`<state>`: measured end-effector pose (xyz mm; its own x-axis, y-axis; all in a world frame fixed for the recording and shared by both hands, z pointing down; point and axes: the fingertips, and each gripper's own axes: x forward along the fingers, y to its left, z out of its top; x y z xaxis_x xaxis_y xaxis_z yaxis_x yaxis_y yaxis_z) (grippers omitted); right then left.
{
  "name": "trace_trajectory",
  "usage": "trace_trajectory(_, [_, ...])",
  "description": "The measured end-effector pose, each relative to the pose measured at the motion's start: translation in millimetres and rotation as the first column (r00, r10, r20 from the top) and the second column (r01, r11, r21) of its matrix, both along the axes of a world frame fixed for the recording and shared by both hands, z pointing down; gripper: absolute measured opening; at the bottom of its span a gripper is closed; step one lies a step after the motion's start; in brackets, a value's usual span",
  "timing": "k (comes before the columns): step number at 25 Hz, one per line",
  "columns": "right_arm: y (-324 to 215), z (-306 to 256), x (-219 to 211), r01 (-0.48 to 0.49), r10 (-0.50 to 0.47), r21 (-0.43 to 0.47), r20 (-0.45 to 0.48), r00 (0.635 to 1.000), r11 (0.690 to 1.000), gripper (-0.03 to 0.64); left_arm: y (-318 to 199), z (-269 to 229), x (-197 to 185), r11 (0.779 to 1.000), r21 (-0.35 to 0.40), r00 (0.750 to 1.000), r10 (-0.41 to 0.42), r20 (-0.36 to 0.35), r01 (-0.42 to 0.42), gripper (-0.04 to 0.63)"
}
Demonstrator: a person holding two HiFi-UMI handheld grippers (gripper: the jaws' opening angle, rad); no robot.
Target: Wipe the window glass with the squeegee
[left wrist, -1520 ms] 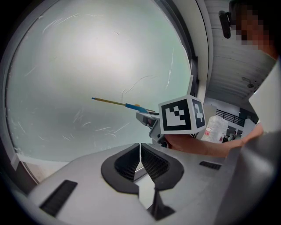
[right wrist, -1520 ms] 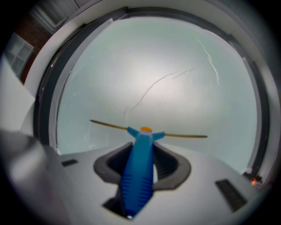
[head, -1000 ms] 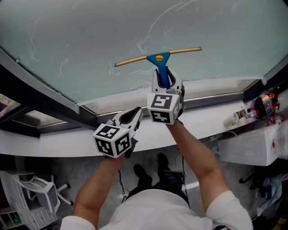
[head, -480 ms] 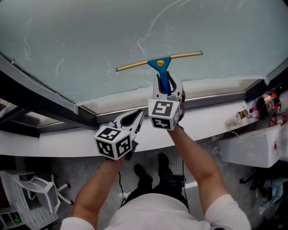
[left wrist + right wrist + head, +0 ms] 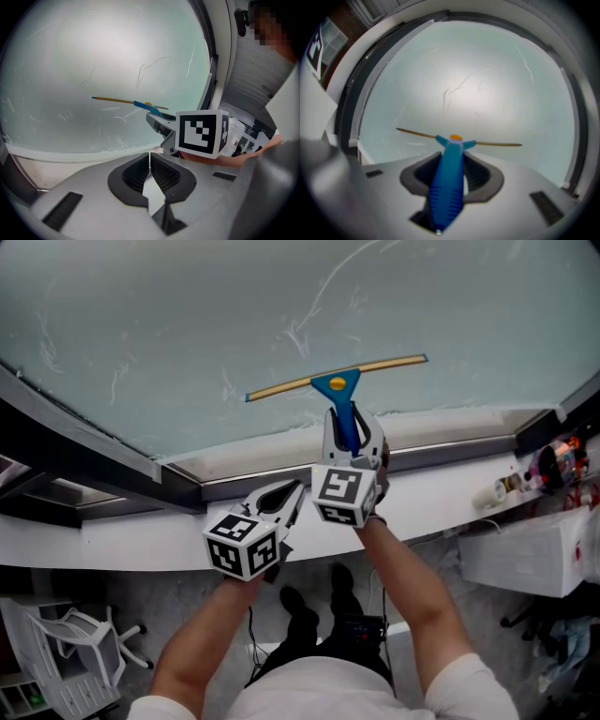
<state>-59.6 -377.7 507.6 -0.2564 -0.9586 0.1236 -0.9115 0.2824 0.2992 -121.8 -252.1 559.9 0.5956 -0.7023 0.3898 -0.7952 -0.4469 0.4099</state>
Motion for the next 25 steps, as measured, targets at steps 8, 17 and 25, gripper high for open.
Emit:
trace_trajectory(8, [1.2,22.3,-2.6,0.001,-0.001,-0.011,-0.001,1.000,1.000,0.155,-2.8,21.9,-2.6,0.999,-0.033,1.000,0.001,-0.001,-0.001,0.034])
trace_trajectory(17, [4.5,41.0,-6.1,0.007,-0.007,-0.019,-0.017,1.000,1.000,0.155,-6.1,38.7,-3.1,0.999,-0.053,1.000,0.005,0.000,-0.005,0.034])
trace_trajectory(25, [4.8,72.5,-2.6,-0.007,0.004,-0.068,-0.039,0.999,0.998,0.155,-2.8,55.6,-0.9,0.997,-0.080,1.000,0.020,0.012,-0.019,0.034])
